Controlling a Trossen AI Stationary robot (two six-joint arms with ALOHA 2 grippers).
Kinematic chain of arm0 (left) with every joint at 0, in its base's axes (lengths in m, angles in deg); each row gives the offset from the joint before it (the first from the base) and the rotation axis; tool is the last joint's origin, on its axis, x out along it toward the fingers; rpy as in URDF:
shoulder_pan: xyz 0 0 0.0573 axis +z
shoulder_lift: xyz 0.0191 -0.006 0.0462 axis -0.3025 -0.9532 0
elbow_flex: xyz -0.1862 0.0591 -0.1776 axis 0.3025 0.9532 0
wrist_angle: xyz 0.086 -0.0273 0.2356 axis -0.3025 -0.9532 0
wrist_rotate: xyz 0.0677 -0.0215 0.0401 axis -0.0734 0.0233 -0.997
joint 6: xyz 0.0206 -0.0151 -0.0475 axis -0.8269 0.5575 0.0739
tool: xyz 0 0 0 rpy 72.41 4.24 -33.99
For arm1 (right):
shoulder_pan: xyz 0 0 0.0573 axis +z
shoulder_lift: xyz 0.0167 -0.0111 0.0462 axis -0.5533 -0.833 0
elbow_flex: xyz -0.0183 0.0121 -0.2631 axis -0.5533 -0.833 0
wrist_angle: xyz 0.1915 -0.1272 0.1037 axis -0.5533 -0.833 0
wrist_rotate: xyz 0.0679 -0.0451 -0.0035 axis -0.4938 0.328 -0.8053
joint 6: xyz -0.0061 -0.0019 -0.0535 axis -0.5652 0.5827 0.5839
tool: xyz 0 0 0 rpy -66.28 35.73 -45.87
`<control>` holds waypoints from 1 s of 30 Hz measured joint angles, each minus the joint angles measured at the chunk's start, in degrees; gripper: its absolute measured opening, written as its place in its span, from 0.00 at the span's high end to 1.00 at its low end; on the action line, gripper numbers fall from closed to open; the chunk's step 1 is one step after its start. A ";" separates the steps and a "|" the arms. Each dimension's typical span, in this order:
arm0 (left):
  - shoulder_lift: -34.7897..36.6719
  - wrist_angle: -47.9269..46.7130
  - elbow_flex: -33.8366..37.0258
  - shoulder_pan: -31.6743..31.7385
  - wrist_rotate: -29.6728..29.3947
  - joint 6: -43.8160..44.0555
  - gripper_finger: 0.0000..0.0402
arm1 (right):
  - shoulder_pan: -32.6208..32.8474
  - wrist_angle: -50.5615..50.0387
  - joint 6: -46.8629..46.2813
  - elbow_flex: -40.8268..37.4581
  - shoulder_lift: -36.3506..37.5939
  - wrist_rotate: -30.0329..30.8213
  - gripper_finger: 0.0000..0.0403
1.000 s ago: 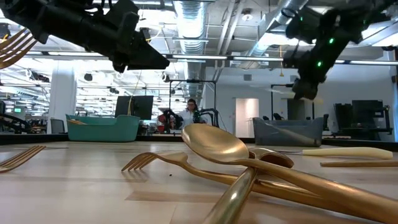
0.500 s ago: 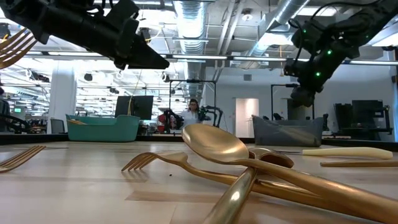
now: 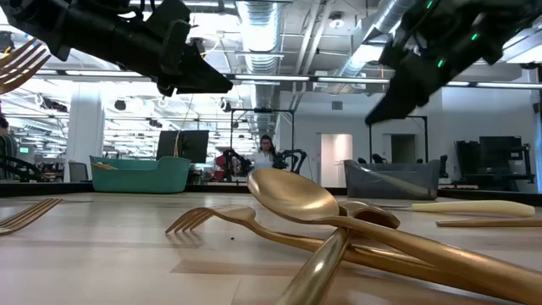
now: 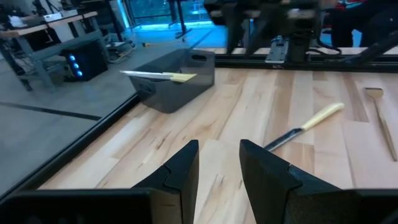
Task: Sort silverware by color (type)
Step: Put the right knife into the black bin
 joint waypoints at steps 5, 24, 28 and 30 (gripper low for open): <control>0.00 -0.69 0.00 -0.41 0.02 0.07 0.74 | 2.21 -2.14 0.06 -0.01 2.01 1.23 0.66; 0.00 -1.76 0.02 -3.39 2.75 3.60 0.74 | 21.14 -16.17 -38.54 -0.09 1.96 6.21 0.71; 0.00 -1.73 0.02 -4.13 2.73 3.59 0.74 | 23.49 -15.74 -38.85 -0.09 1.96 6.25 0.71; -0.02 -1.73 0.02 -4.14 2.69 3.47 0.74 | 23.86 -15.95 -39.12 -0.09 1.96 6.38 0.71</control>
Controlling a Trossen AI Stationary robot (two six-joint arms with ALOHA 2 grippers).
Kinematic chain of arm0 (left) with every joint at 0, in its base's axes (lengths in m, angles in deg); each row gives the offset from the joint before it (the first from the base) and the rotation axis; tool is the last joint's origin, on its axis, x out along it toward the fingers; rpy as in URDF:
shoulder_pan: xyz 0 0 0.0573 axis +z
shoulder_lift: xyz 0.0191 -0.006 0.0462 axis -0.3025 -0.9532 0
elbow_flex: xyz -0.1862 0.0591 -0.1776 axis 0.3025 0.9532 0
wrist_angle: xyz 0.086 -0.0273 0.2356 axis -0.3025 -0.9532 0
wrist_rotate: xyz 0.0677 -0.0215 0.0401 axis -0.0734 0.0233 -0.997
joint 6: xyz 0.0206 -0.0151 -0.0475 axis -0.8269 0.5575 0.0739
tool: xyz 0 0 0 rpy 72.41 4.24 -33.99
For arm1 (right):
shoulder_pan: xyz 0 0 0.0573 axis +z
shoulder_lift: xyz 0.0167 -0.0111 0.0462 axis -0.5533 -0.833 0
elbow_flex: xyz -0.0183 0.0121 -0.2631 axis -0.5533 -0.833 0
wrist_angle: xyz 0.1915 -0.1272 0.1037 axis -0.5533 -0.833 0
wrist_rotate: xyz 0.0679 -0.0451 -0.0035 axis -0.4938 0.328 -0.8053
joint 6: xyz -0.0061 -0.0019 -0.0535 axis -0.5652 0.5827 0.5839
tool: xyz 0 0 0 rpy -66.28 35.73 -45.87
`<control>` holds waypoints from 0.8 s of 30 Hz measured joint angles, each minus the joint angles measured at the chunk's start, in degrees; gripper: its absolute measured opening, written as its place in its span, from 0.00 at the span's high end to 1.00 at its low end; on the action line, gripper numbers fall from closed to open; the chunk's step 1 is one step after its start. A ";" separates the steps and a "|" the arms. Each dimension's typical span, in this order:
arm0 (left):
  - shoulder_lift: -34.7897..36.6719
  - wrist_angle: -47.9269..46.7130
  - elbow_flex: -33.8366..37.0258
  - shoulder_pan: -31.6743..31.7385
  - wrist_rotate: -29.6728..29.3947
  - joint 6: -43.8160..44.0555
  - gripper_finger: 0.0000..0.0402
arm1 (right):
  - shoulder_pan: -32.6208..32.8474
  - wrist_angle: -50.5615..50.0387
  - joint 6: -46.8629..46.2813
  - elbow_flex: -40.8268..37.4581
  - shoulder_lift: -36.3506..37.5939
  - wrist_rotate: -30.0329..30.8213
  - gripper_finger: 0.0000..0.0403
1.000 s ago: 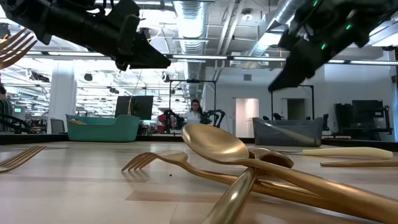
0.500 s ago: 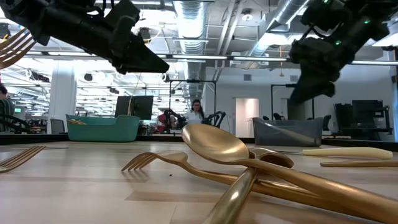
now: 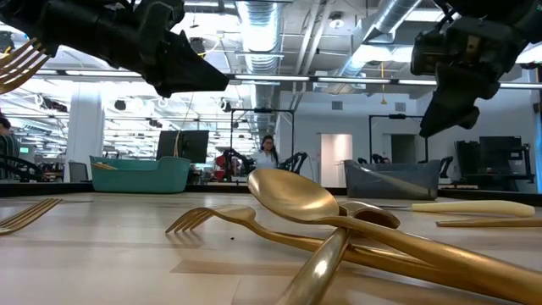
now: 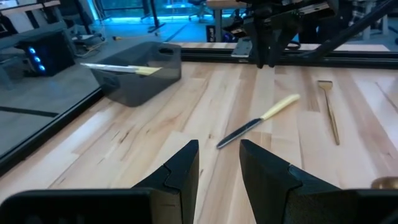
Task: Sort silverware by color (type)
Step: Put the right knife into the black bin
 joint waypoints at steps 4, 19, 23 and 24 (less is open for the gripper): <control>0.02 0.17 0.00 0.38 -0.67 -1.45 0.74 | -0.35 0.01 0.69 0.00 0.00 1.20 0.71; 1.09 -0.80 0.00 0.60 -1.02 -1.49 0.74 | -2.07 3.56 1.57 0.00 0.00 -2.05 0.71; 1.33 -2.38 0.02 0.07 -2.49 -1.51 0.74 | -3.68 4.32 1.54 0.00 0.02 -5.28 0.71; 1.33 -2.69 0.02 0.10 -3.02 -1.65 0.74 | -3.98 4.00 1.53 0.00 0.00 -5.47 0.71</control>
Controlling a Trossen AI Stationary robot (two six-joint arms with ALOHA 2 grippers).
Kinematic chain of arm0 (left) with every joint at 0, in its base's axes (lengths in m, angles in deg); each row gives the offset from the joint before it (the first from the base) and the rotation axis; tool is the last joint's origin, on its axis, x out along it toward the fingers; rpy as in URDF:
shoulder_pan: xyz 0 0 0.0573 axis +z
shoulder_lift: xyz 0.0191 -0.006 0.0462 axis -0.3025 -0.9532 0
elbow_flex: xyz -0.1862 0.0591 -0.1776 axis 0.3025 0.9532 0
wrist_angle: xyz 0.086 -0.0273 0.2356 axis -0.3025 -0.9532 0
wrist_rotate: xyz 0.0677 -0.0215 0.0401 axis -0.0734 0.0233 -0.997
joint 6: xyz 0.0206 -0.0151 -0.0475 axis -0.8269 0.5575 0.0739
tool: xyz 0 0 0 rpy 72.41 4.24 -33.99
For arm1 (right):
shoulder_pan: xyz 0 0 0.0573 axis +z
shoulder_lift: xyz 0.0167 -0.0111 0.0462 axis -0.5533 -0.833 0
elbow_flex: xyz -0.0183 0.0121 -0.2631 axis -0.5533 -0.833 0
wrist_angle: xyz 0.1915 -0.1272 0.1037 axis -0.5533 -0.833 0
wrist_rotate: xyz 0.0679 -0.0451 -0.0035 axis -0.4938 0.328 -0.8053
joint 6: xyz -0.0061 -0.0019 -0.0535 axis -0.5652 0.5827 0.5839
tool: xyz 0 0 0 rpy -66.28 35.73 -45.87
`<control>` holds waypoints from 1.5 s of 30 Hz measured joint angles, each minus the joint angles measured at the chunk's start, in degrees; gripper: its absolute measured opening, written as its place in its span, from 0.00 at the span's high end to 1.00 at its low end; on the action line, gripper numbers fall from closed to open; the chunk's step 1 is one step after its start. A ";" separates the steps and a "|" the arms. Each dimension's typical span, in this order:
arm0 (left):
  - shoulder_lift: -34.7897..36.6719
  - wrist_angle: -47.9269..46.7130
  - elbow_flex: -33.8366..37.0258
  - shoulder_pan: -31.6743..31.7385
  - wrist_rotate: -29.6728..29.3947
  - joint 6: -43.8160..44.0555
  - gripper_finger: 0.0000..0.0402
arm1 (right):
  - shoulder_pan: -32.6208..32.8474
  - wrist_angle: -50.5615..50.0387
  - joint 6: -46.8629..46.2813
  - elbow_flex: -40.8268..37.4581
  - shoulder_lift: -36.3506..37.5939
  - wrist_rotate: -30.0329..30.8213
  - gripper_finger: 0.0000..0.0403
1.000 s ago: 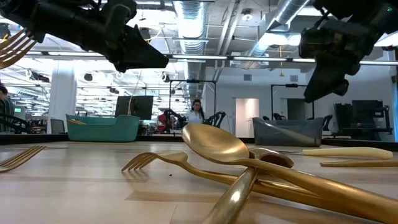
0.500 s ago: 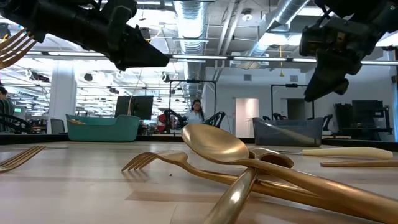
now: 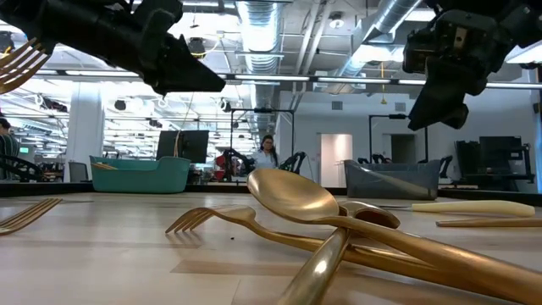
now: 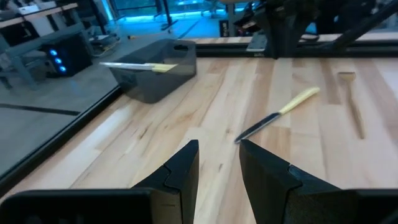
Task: Sort silverware by color (type)
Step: Put the right knife into the black bin
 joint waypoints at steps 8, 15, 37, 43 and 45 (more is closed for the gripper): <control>0.13 -0.17 0.00 0.02 0.51 -2.10 0.74 | 1.11 -0.43 -0.01 0.00 0.02 4.85 0.71; 0.46 -0.41 0.00 0.00 2.06 -0.86 0.74 | 2.66 -1.98 -0.64 0.00 0.02 8.14 0.71; 21.29 -10.11 0.25 -0.21 0.80 -3.72 0.75 | -2.94 -12.45 12.84 7.26 7.27 14.08 0.71; 32.12 -10.14 5.45 -0.72 6.17 -3.39 0.81 | 0.72 -5.22 16.60 5.45 13.20 2.45 0.71; 33.30 -10.52 7.21 -0.82 6.03 -2.95 0.83 | 3.17 -4.22 18.58 5.18 13.27 -5.45 0.71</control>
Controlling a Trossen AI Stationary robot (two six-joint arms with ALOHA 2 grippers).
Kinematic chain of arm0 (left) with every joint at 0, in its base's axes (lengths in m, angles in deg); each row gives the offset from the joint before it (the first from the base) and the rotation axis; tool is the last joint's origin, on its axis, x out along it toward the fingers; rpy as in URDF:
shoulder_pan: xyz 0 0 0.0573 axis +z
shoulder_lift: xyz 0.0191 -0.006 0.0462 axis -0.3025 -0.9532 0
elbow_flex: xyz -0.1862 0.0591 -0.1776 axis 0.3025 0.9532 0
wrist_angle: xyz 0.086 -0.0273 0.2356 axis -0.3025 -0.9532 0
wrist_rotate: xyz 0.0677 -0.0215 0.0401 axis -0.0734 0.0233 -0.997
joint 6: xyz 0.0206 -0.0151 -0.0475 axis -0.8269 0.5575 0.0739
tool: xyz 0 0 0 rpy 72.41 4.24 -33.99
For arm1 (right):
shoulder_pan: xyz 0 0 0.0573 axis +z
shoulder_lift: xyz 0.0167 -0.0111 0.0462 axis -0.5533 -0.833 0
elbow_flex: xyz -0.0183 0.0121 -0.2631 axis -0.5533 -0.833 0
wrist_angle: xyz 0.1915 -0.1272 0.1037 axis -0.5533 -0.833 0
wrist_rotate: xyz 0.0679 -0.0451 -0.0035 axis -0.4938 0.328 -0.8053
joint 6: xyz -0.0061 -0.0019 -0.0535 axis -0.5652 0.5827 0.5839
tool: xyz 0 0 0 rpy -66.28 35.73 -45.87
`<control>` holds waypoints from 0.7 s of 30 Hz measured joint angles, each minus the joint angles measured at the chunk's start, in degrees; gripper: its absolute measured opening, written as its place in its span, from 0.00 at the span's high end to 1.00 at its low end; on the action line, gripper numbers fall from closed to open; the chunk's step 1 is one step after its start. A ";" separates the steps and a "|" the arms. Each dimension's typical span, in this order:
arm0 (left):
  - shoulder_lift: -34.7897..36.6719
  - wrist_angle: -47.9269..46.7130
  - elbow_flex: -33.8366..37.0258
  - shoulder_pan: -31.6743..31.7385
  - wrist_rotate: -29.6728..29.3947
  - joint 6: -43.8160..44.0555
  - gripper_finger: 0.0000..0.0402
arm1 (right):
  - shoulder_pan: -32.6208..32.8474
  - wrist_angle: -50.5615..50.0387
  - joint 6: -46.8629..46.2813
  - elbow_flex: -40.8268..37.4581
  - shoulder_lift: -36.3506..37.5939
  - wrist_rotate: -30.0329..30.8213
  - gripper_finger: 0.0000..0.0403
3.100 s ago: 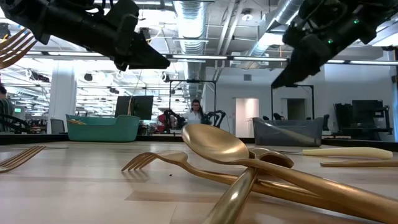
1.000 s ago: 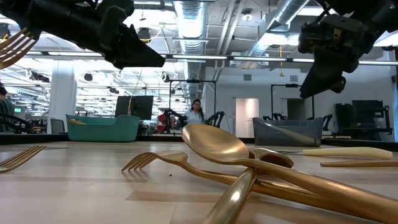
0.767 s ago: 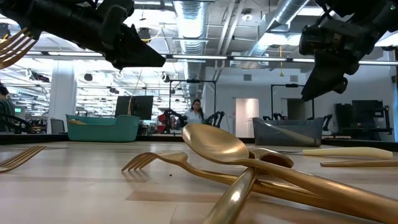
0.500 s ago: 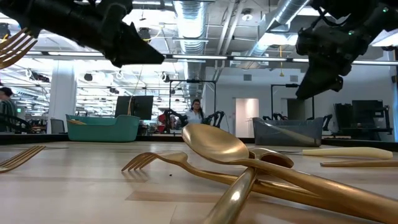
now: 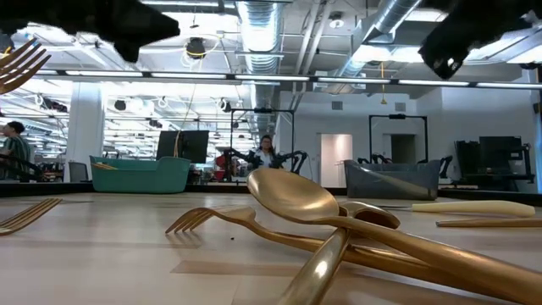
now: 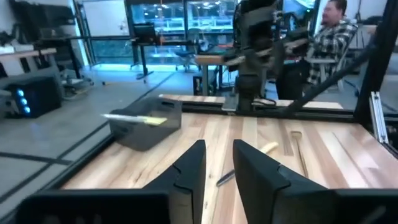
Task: Sort silverware by color (type)
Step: Put the right knife into the black bin
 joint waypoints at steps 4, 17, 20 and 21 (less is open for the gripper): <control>1.08 0.45 1.43 0.01 -1.29 2.63 0.86 | 5.07 0.10 4.43 0.00 -0.02 -3.02 0.71; -6.42 -1.56 2.67 -1.12 -0.91 9.57 0.87 | 3.97 -1.63 -20.39 -4.33 -15.73 14.63 0.71; -9.04 -1.06 2.67 -1.12 -0.82 11.07 0.87 | 7.32 -1.23 -25.60 -4.39 -22.10 18.56 0.71; -9.86 -0.75 2.67 -1.12 -0.94 11.26 0.87 | 8.40 -1.54 -25.94 -4.17 -24.03 20.21 0.71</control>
